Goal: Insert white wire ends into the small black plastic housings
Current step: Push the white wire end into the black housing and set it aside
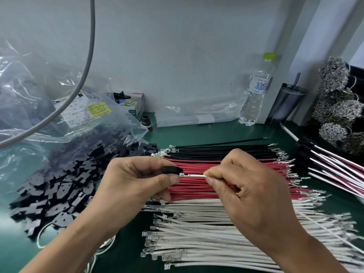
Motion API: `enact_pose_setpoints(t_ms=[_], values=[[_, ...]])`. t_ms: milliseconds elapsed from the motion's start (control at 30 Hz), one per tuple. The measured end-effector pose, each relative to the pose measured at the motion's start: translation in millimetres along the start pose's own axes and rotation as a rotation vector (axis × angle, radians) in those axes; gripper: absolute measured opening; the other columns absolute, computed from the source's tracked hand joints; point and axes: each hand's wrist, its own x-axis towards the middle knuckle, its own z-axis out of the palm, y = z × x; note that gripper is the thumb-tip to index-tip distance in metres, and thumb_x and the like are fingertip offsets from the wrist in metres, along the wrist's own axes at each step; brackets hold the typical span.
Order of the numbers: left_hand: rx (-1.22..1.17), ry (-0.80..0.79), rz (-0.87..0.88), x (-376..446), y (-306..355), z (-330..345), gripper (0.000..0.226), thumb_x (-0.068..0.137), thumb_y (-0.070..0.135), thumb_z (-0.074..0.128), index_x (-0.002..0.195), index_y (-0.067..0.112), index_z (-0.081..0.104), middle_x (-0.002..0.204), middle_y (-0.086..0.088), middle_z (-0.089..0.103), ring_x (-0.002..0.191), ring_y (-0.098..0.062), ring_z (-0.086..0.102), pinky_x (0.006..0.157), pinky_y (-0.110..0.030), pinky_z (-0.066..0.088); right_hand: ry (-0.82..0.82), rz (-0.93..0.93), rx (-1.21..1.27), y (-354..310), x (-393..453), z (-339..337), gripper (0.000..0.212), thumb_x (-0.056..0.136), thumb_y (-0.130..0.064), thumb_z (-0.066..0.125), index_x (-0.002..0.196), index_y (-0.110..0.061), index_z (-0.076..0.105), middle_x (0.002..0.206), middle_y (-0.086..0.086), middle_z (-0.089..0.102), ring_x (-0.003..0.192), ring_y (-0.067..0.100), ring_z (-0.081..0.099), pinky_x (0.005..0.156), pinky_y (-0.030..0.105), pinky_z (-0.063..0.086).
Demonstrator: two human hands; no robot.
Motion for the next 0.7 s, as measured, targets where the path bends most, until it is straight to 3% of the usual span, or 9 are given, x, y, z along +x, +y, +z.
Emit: enact_pose_setpoints(t_ms=[433,600,700], values=[[0.015,-0.042,0.024,-2.0,-0.2,1.0,0.023,0.066,0.021,0.086,0.089,0.019,0.084,0.079,-0.014,0.078,0.057,-0.023,0.07,0.059,-0.025,0.06,-0.012,0.026,0.084,0.8,0.1,4.8,0.011,0.092,-0.029,0.064,0.085,-0.027,0.073,0.081,-0.014,0.055,0.067,0.009,0.056,0.053,0.03,0.046],[0.211,-0.074,0.048,-4.6,-2.5,5.1,0.017,0.069,0.025,0.085,0.086,0.023,0.084,0.075,-0.01,0.077,0.058,-0.024,0.071,0.059,-0.032,0.063,0.052,-0.099,-0.099,-5.8,3.5,3.8,0.012,0.094,-0.024,0.065,0.089,-0.021,0.075,0.083,-0.01,0.058,0.067,0.008,0.054,0.05,0.028,0.046],[0.127,-0.1,0.001,-5.2,-3.3,9.4,0.021,0.066,0.025,0.086,0.086,0.02,0.084,0.078,-0.011,0.079,0.057,-0.02,0.07,0.058,-0.025,0.06,0.08,-0.06,0.052,-6.4,3.9,6.9,0.012,0.095,-0.026,0.065,0.089,-0.022,0.074,0.084,-0.013,0.056,0.068,0.006,0.054,0.052,0.026,0.045]])
